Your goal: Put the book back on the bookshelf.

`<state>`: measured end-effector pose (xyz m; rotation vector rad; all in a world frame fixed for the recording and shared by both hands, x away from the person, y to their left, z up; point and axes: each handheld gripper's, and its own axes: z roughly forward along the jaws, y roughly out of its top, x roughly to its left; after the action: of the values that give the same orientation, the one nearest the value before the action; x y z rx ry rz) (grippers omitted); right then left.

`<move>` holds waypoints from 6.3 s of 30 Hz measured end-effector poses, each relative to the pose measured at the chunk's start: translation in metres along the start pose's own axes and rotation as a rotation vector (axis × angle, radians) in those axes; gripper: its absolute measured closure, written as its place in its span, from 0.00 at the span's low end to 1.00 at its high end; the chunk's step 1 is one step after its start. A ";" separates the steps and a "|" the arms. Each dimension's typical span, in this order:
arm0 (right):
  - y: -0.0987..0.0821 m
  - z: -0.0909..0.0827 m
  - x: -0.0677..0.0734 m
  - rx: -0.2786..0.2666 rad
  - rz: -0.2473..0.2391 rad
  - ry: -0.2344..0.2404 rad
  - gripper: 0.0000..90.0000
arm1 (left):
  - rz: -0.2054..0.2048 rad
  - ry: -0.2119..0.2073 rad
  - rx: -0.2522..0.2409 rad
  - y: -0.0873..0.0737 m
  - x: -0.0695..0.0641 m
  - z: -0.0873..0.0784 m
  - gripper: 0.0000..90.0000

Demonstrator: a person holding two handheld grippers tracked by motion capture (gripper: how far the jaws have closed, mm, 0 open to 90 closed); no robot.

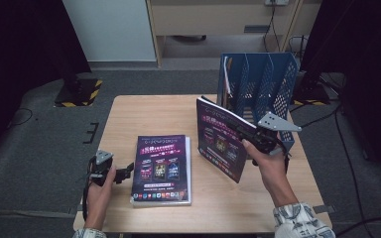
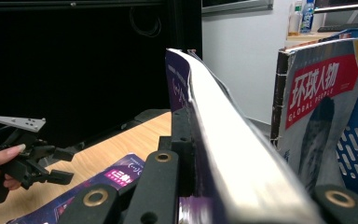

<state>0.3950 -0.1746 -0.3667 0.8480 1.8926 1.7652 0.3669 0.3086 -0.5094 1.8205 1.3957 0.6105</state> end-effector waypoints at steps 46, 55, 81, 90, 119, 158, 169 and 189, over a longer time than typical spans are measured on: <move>0.001 -0.078 -0.012 -0.014 0.014 -0.078 0.93 | 0.002 0.006 0.004 -0.001 0.001 0.000 0.05; 0.019 -0.091 -0.017 -0.034 0.027 -0.103 0.93 | 0.003 0.007 0.005 -0.001 0.002 0.000 0.05; 0.083 -0.081 -0.041 -0.046 0.034 -0.305 0.93 | -0.006 0.008 0.001 -0.001 0.004 -0.003 0.05; 0.090 -0.067 -0.054 -0.017 0.018 -0.371 0.93 | -0.003 0.008 0.001 -0.001 0.004 -0.004 0.05; 0.086 -0.003 -0.103 0.014 0.013 -0.549 0.93 | 0.004 0.006 0.016 -0.003 0.003 -0.001 0.05; 0.050 0.032 -0.123 -0.033 0.034 -0.603 0.93 | -0.008 0.002 0.007 -0.003 0.004 -0.003 0.05; 0.039 0.039 -0.123 -0.040 0.035 -0.607 0.93 | -0.007 0.004 0.012 -0.004 0.003 -0.002 0.05; 0.014 0.042 -0.134 -0.026 0.034 -0.635 0.93 | 0.002 0.008 0.021 -0.006 0.003 -0.004 0.05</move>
<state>0.5228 -0.2342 -0.3712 1.2532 1.4344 1.3120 0.3618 0.3127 -0.5118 1.8377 1.4109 0.6064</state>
